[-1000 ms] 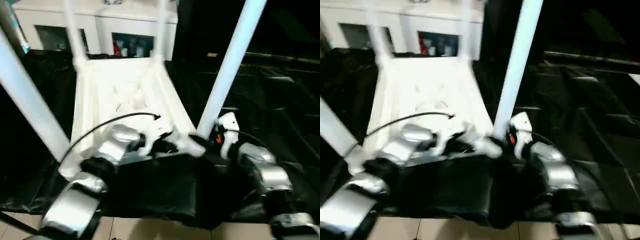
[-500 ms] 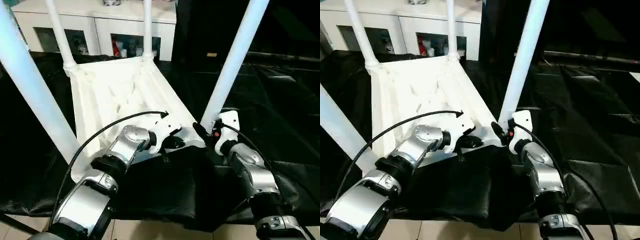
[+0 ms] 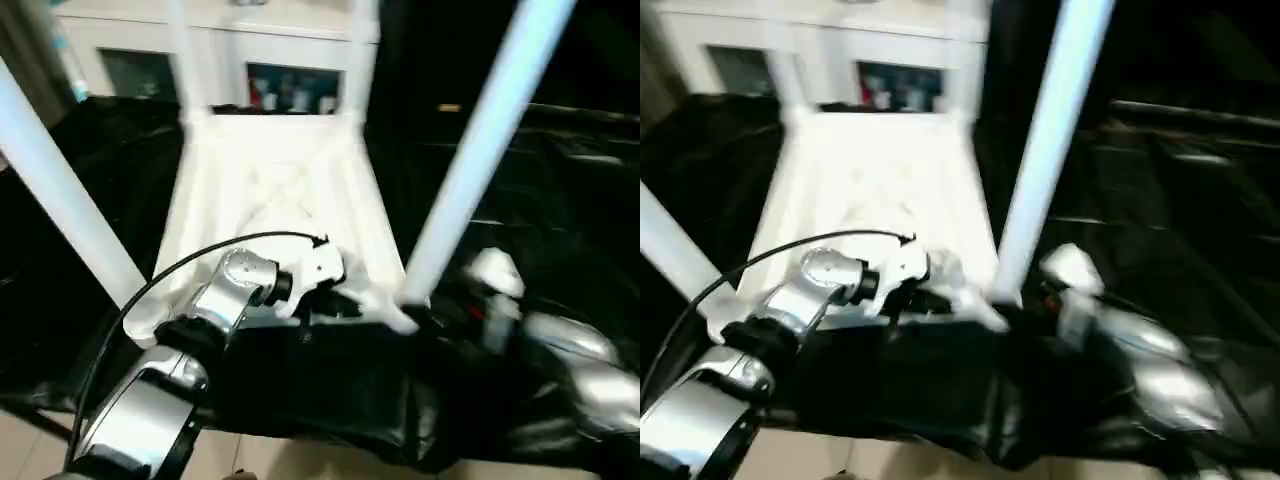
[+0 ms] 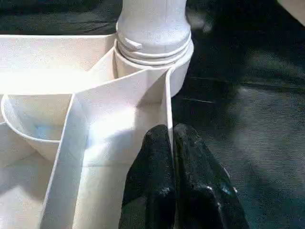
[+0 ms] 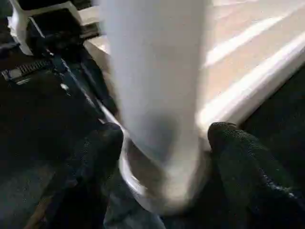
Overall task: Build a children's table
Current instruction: Rotate leg to tighten, then flip table
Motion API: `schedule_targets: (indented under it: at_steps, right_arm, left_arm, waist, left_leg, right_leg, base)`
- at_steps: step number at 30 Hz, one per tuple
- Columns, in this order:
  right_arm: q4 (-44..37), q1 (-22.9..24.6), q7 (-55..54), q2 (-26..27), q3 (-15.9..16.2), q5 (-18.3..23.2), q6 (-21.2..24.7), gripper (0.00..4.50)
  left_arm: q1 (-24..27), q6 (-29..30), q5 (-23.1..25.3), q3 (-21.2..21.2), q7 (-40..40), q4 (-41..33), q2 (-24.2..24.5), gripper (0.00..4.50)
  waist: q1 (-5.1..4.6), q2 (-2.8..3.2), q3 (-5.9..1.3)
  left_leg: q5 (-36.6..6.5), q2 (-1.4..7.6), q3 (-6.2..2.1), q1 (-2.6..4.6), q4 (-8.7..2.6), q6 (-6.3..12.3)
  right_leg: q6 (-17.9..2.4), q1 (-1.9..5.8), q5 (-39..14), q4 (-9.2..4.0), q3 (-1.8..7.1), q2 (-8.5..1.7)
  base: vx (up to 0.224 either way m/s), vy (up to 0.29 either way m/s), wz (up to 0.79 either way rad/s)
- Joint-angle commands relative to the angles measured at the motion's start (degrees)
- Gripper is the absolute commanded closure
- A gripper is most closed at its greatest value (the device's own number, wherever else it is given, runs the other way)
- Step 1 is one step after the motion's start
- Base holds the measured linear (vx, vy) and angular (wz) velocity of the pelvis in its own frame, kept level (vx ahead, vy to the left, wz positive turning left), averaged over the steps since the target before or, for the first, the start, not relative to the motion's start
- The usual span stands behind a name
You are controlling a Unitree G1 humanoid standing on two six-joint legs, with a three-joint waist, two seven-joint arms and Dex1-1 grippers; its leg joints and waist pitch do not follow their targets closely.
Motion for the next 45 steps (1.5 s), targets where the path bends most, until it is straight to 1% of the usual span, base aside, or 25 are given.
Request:
schedule_targets:
  at_steps: [1, 4, 7, 8, 9, 13, 14, 18, 19, 22, 24, 26, 27, 29, 30, 33, 34, 35, 37, 39, 40, 41, 43, 44, 45]
  right_arm:
    - [-2.26, 0.69, 1.82, -1.07, -1.35, 1.52, 0.88, 1.32]
    - [-4.79, 2.59, 2.93, -3.02, -3.69, 3.89, 2.76, 1.32]
    - [-5.99, 3.36, 3.14, -3.68, -4.68, 5.36, 3.75, 1.3]
    - [-7.43, 4.42, 3.17, -4.24, -6.32, 7.78, 4.82, 1.3]
    - [-7.43, 4.42, 3.17, -4.24, -6.32, 7.78, 4.82, 1.3]
    - [-9.67, 6.12, 2.49, -3.97, -9.66, 11.79, 6.66, 1.3]
    - [-12.6, 8.43, 0.94, -2.82, -12.42, 14.9, 8.34, 1.3]
    - [-15.23, 10.44, -1.47, -1.78, -13.68, 15.92, 9.13, 1.3]
    - [-15.53, 10.42, -6.21, -0.16, -14.11, 14.45, 9.75, 1.3]
    - [-14.75, 9.73, -11.93, 1.86, -14.19, 11.25, 9.05, 1.3]
    - [-12.67, 7.73, -22.77, 5.57, -15.13, 6.78, 8.46, 1.3]
    - [-11.77, 6.62, -28.89, 7.76, -14.84, 2.78, 6.27, 1.3]
    - [-12.16, 5.95, -35.33, 10.95, -15.22, 0.42, 4.87, 1.3]
    - [-12.92, 5.88, -39.76, 13.43, -15.42, -1.37, 3.57, 1.03]
    - [-14.93, 6.56, -41.9, 15.37, -15.11, -1.95, 2.24, 0.96]
    - [-18.25, 7.52, -44.72, 18.67, -14.81, -2.05, 0.75, 0.83]
    - [-19.5, 7.69, -44.95, 19.91, -14.26, -1.74, 0.29, 0.57]
    - [-19.07, 7.92, -44.92, 21.18, -12.98, -2.38, -1.42, 0.57]
    - [-18.27, 8.46, -44.95, 22.5, -11.29, -3.43, -3.01, 0.37]
    - [-19.35, 8.33, -45.95, 23.35, -10.81, -3.21, -1.82, 0.25]
    - [-19.45, 8.23, -45.98, 23.46, -10.7, -3.06, -1.62, 0.11]
    - [-19.73, 8.19, -46.53, 24.0, -10.21, -3.2, -1.63, 0.11]
    - [-17.91, 8.71, -45.86, 22.85, -7.28, -6.48, -3.27, 0.01]
    - [-17.47, 8.97, -45.93, 22.32, -6.49, -7.83, -3.83, 0.0]
    - [-18.16, 9.12, -45.1, 22.19, -6.45, -7.04, -2.88, 0.0]
  left_arm:
    - [1.74, -0.4, -2.54, -0.23, -2.58, -0.59, -1.11, 4.5]
    - [2.55, 1.04, -3.46, 0.19, -4.54, -2.16, -0.46, 4.5]
    - [2.81, 1.84, -3.91, 0.43, -5.27, -2.79, -0.13, 4.05]
    - [3.21, 2.57, -4.51, 0.73, -6.11, -3.81, 0.46, 3.9]
    - [3.21, 2.57, -4.51, 0.73, -6.11, -3.81, 0.46, 3.8]
    - [3.92, 2.58, -5.93, 2.19, -5.92, -5.56, 1.17, 3.48]
    - [5.11, 2.78, -8.54, 6.04, -2.15, -8.61, 1.11, 3.4]
    - [5.78, 2.69, -10.05, 10.99, 6.15, -10.82, 0.41, 3.06]
    - [6.71, 2.63, -9.49, 14.4, 15.16, -12.57, -0.32, 2.92]
    - [8.16, 3.92, -9.59, 16.47, 19.83, -14.75, -0.92, 2.64]
    - [10.78, 3.71, -9.41, 19.53, 27.4, -18.51, -2.5, 2.49]
    - [12.66, 3.07, -9.03, 22.04, 33.63, -21.51, -4.1, 2.31]
    - [14.96, 2.13, -8.98, 24.95, 40.03, -25.81, -6.48, 2.31]
    - [17.02, 1.91, -9.32, 27.16, 44.29, -29.61, -8.61, 2.11]
    - [19.28, 1.31, -8.45, 27.95, 47.46, -33.55, -10.08, 2.03]
    - [23.33, 1.1, -6.55, 26.96, 49.8, -38.99, -10.86, 1.88]
    - [24.65, 0.73, -6.78, 27.46, 50.74, -40.51, -11.37, 1.69]
    - [26.31, -0.4, -6.49, 27.76, 51.12, -40.49, -10.8, 1.69]
    - [28.3, -1.48, -5.89, 28.44, 51.85, -40.45, -9.99, 1.45]
    - [29.69, 1.07, -5.1, 28.71, 53.33, -44.05, -9.81, 1.36]
    - [29.96, 1.44, -4.9, 28.67, 53.58, -44.62, -9.77, 1.21]
    - [30.69, 2.16, -4.62, 28.59, 54.19, -45.89, -9.68, 1.21]
    - [31.88, 5.67, -3.19, 28.82, 58.02, -44.64, -9.61, 1.01]
    - [32.06, 6.11, -2.48, 28.91, 59.54, -43.8, -9.52, 0.95]
    - [31.84, 4.24, -1.58, 29.08, 61.24, -42.67, -9.47, 0.82]
  waist:
    - [0.02, -0.7, -2.52]
    - [0.28, -0.76, -2.42]
    - [0.43, -0.74, -2.55]
    - [0.39, -1.2, -2.6]
    - [0.64, -0.94, -2.72]
    - [0.53, -1.36, -2.75]
    - [0.76, -1.24, -2.81]
    - [0.64, -1.43, -3.03]
    - [0.59, -1.4, -2.88]
    - [-0.28, -1.34, -2.35]
    - [-0.37, -0.92, -2.3]
    - [-1.03, -1.08, -2.45]
    - [-1.66, -1.81, -2.36]
    - [-1.45, -1.46, -2.58]
    - [-1.53, -2.0, -2.54]
    - [-1.5, -1.17, -2.44]
    - [-1.57, -1.29, -2.48]
    - [-1.42, 0.75, -2.36]
    - [-2.18, -0.09, -2.3]
    - [-2.01, -0.27, -2.32]
    - [-1.93, -0.17, -2.23]
    - [-1.72, 0.91, -2.1]
    - [-2.04, 0.81, -2.06]
    - [-2.14, 0.68, -2.02]
    - [-2.25, -0.47, -2.14]
  left_leg:
    - [-10.64, 4.1, -1.44, 0.24, -3.51, 5.59]
    - [-10.49, 4.05, -1.4, 0.26, -3.48, 5.45]
    - [-9.48, 4.01, -1.46, 0.06, -3.37, 5.61]
    - [-9.07, 3.86, -1.36, 0.05, -3.3, 5.77]
    - [-8.12, 3.98, -1.4, 0.02, -3.23, 6.01]
    - [-7.05, 4.03, -1.33, 0.01, -3.05, 6.76]
    - [-6.22, 4.14, -1.31, -0.17, -2.89, 7.19]
    - [-4.41, 3.81, -1.35, -0.58, -2.39, 8.28]
    - [-4.7, 3.73, -1.35, -0.62, -2.43, 8.2]
    - [-9.48, 3.49, -1.54, -0.5, -2.88, 4.93]
    - [-10.52, 3.57, -1.63, -0.31, -3.06, 3.38]
    - [-10.84, 3.76, -1.77, -0.36, -3.1, 1.76]
    - [-10.61, 3.83, -1.66, -0.66, -3.14, 1.38]
    - [-10.33, 3.79, -1.84, -0.6, -3.02, 1.67]
    - [-9.7, 3.54, -1.64, -0.64, -2.94, 2.44]
    - [-7.82, 3.69, -1.7, -0.75, -2.94, 3.96]
    - [-7.87, 3.82, -1.66, -0.59, -2.95, 4.14]
    - [-8.47, 3.72, -1.87, -0.61, -3.1, 3.91]
    - [-10.52, 3.38, -1.71, -0.76, -3.17, 3.23]
    - [-11.93, 3.44, -1.72, -0.48, -3.22, 2.54]
    - [-12.41, 3.62, -1.81, -0.53, -3.38, 2.34]
    - [-13.37, 3.64, -1.91, -0.34, -3.51, 1.77]
    - [-14.84, 3.59, -1.94, -0.35, -3.59, 0.49]
    - [-14.77, 3.48, -1.92, -0.46, -3.57, 0.42]
    - [-14.22, 3.28, -1.8, -0.63, -3.38, 0.87]
  right_leg:
    - [-13.28, 2.43, -10.29, -3.51, 2.75, -4.31]
    - [-12.45, 2.49, -12.46, -3.73, 2.78, -4.34]
    - [-12.1, 2.52, -12.3, -3.54, 2.73, -4.38]
    - [-12.06, 2.58, -12.03, -3.55, 2.64, -4.25]
    - [-12.48, 2.6, -10.61, -3.27, 2.67, -4.33]
    - [-13.43, 2.44, -7.3, -2.92, 2.52, -4.13]
    - [-13.89, 2.58, -5.49, -2.54, 2.64, -4.34]
    - [-14.25, 2.37, -1.9, -2.2, 2.41, -3.96]
    - [-14.01, 2.29, -3.06, -2.39, 2.37, -4.01]
    - [-10.96, 1.87, -14.44, -3.69, 2.35, -3.96]
    - [-9.32, 1.64, -17.05, -3.86, 2.55, -3.85]
    - [-9.26, 1.59, -16.42, -3.61, 2.48, -3.82]
    - [-9.44, 1.64, -15.51, -3.58, 2.57, -3.77]
    - [-9.0, 1.66, -15.44, -3.37, 2.63, -4.02]
    - [-8.58, 1.62, -14.28, -3.54, 2.58, -3.57]
    - [-8.58, 1.67, -8.76, -2.94, 2.76, -3.39]
    - [-8.54, 1.59, -8.09, -2.92, 2.79, -3.28]
    - [-8.85, 1.58, -7.32, -2.86, 2.82, -3.32]
    - [-7.92, 1.74, -8.36, -3.28, 2.71, -2.9]
    - [-7.73, 1.66, -10.49, -3.47, 2.82, -2.99]
    - [-7.84, 1.69, -10.96, -3.33, 2.9, -3.11]
    - [-7.6, 1.45, -12.22, -3.48, 2.92, -3.08]
    - [-7.12, 1.47, -11.86, -3.42, 2.89, -2.73]
    - [-6.87, 1.47, -11.82, -3.5, 2.92, -2.65]
    - [-6.23, 1.69, -12.03, -3.53, 2.98, -2.73]
  base:
    - [0.0, 0.0, 0.0]
    - [0.0, 0.0, 0.0]
    - [0.0, 0.0, 0.0]
    - [0.0, 0.0, 0.0]
    - [0.0, 0.0, 0.0]
    - [0.0, 0.0, 0.0]
    - [0.0, 0.0, 0.0]
    - [0.0, 0.0, 0.0]
    - [0.0, 0.0, 0.0]
    - [0.0, 0.0, 0.0]
    - [0.0, 0.0, 0.0]
    - [0.0, 0.0, 0.0]
    - [0.0, 0.0, 0.0]
    - [0.0, 0.0, 0.0]
    - [0.0, 0.0, 0.0]
    - [0.0, 0.0, 0.0]
    - [0.0, 0.0, 0.0]
    - [0.0, 0.0, 0.0]
    - [0.0, 0.0, 0.0]
    - [0.0, 0.0, 0.0]
    - [0.0, 0.0, 0.0]
    - [0.0, 0.0, 0.0]
    - [0.0, 0.0, 0.0]
    - [0.0, 0.0, 0.0]
    - [0.0, 0.0, 0.0]
